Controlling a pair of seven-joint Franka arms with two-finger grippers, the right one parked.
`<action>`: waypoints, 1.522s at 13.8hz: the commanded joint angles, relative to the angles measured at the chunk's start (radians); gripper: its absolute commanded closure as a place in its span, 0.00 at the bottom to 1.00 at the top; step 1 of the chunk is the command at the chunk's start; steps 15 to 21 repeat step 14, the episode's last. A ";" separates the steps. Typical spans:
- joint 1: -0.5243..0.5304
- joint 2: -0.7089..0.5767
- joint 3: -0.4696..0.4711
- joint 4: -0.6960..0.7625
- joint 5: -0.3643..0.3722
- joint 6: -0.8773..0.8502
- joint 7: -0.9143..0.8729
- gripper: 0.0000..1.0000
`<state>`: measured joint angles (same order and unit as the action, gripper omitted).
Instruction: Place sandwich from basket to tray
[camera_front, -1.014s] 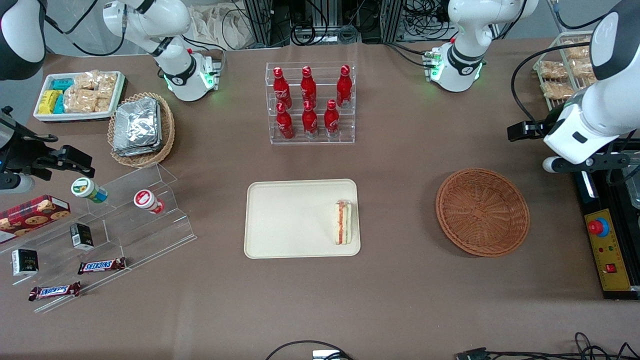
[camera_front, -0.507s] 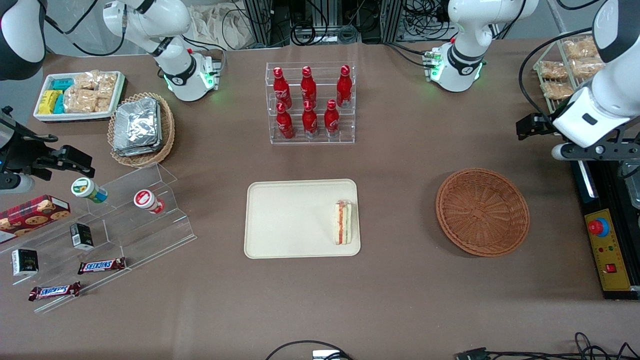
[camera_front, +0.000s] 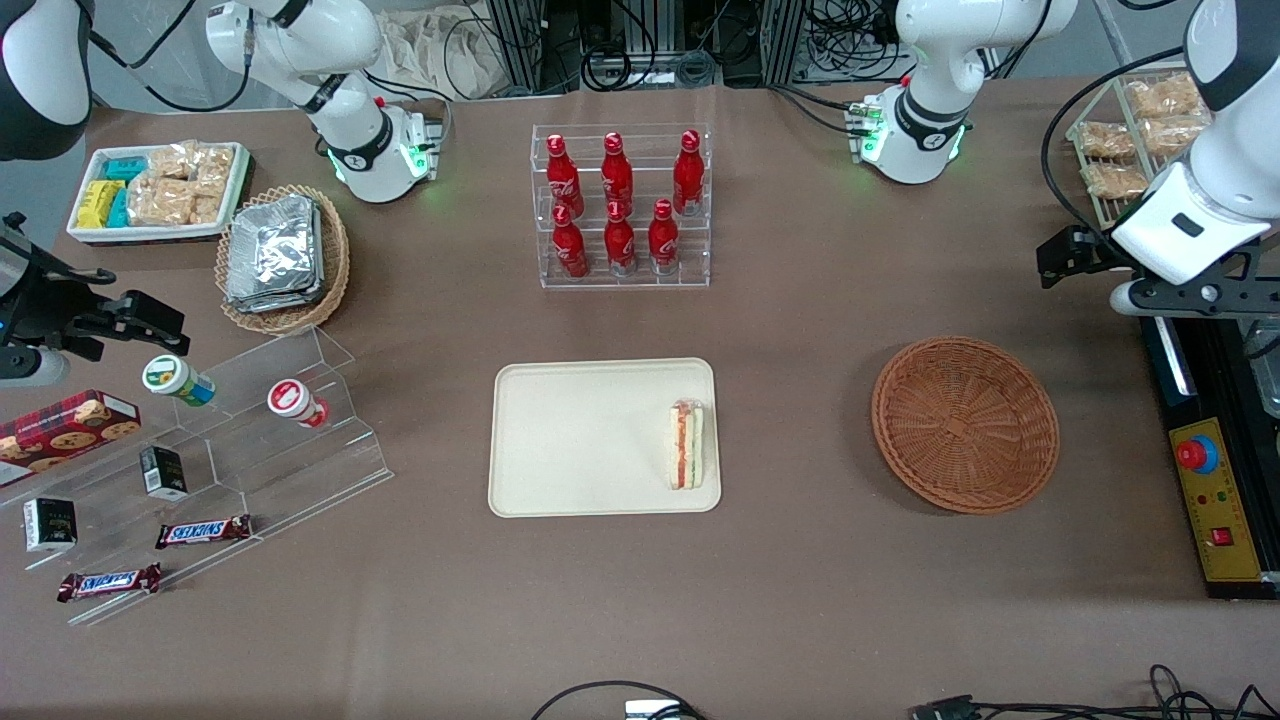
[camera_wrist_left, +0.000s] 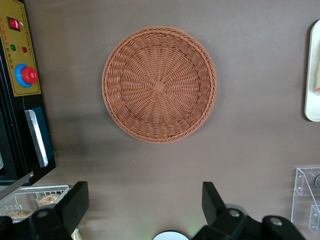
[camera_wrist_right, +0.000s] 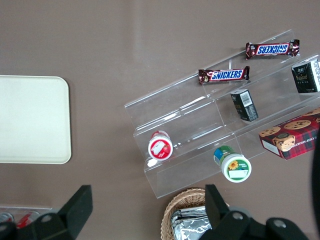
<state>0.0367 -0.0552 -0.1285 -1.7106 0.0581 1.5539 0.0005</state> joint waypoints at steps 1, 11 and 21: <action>-0.012 -0.006 0.010 -0.001 0.005 -0.001 0.010 0.00; -0.006 0.006 0.007 -0.001 0.002 -0.001 -0.002 0.00; -0.006 0.006 0.007 -0.003 0.002 -0.001 -0.004 0.00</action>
